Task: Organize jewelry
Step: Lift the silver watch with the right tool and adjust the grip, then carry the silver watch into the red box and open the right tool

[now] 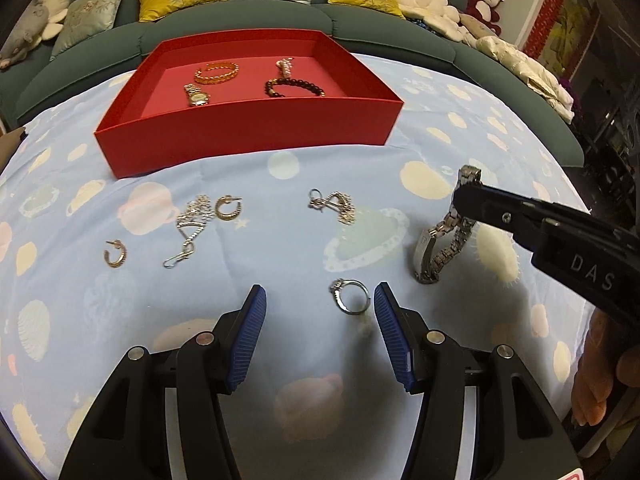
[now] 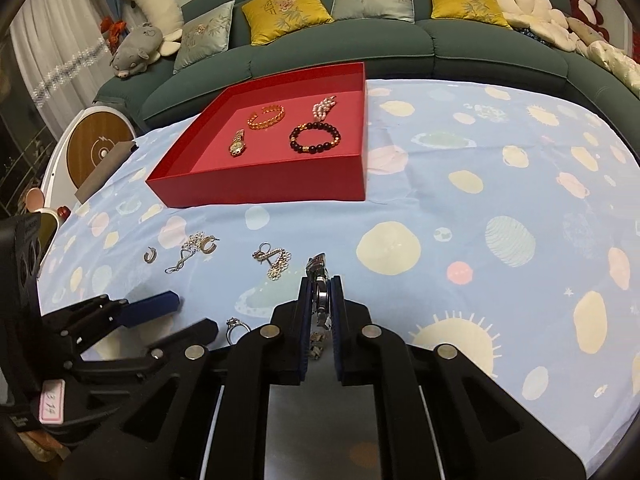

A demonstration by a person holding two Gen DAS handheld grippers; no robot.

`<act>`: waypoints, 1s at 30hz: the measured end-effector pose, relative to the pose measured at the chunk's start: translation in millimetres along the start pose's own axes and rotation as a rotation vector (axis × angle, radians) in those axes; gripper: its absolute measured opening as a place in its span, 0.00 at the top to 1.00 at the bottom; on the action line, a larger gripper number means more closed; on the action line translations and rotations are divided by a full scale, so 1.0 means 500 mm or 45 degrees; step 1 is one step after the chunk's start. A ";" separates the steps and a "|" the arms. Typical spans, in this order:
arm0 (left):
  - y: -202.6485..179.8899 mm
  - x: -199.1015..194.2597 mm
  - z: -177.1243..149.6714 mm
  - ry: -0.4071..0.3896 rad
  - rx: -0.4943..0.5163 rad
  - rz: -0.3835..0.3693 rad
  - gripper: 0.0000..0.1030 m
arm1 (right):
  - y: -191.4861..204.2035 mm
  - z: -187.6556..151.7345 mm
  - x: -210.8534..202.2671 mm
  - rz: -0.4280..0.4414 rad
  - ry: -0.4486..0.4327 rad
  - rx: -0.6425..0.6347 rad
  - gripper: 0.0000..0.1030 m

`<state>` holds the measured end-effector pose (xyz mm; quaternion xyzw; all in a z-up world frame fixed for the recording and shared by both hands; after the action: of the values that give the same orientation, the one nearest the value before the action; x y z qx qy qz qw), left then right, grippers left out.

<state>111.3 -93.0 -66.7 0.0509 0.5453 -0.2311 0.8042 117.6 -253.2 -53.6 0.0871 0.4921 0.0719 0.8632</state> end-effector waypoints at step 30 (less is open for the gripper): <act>0.054 -0.079 0.033 -0.165 -0.103 0.071 0.94 | 0.014 -0.004 -0.056 0.041 -0.032 -0.029 0.92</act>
<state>124.9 -62.1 -29.0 0.0186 0.4993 -0.1893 0.8453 101.4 -251.9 -29.9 0.0860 0.4789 0.0905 0.8690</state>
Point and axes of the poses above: each gripper's, at about its wrist camera, not at the fingertips, and x roughly the way its jaws point, y to its left, z to its top, the point moved 3 cm from there along x, roughly the way its jaws point, and after that the axes turned 9 degrees about y, right-handed, at the moved point
